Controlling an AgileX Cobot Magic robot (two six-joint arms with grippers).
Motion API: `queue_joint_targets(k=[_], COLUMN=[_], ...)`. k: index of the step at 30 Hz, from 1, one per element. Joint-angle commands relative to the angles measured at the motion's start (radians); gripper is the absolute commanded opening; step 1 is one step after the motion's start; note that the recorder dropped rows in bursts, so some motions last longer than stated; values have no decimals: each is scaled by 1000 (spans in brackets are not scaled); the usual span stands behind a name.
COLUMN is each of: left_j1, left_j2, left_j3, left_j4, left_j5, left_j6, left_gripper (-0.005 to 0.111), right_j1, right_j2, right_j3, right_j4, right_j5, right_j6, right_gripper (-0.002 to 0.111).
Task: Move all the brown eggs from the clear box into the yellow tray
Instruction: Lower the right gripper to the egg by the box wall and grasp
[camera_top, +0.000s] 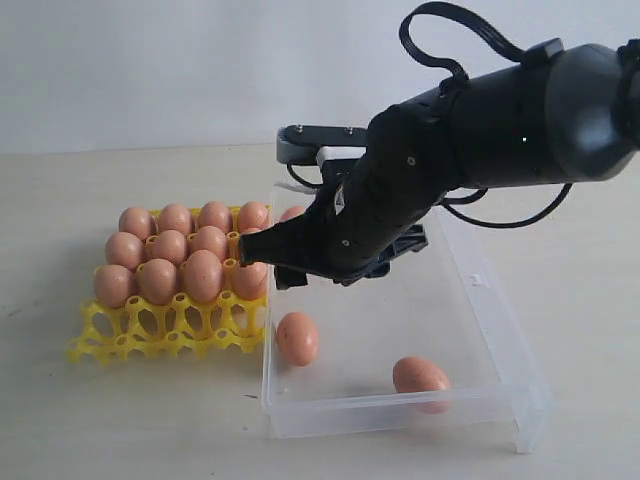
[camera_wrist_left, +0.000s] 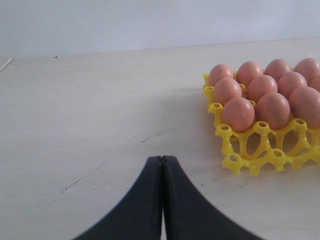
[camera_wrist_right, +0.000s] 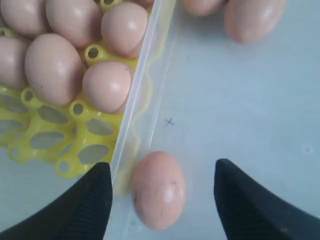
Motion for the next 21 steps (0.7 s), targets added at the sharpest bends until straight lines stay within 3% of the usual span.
queue_joint_targets(k=[1, 5, 21], left_j1=[-5, -5, -5], left_j2=[-2, -2, -2], left_j3=[-4, -4, -4], left_j4=[-4, -4, -4], left_j5=[-9, -9, -9], left_j6=[0, 0, 0], left_gripper=[0, 0, 0], right_j1=[-8, -8, -12], right_j2=[39, 73, 91], right_j3=[0, 0, 0], right_j4=[168, 225, 163], right_j5=[20, 29, -7], right_j6=[-170, -231, -220], right_gripper=[57, 57, 57])
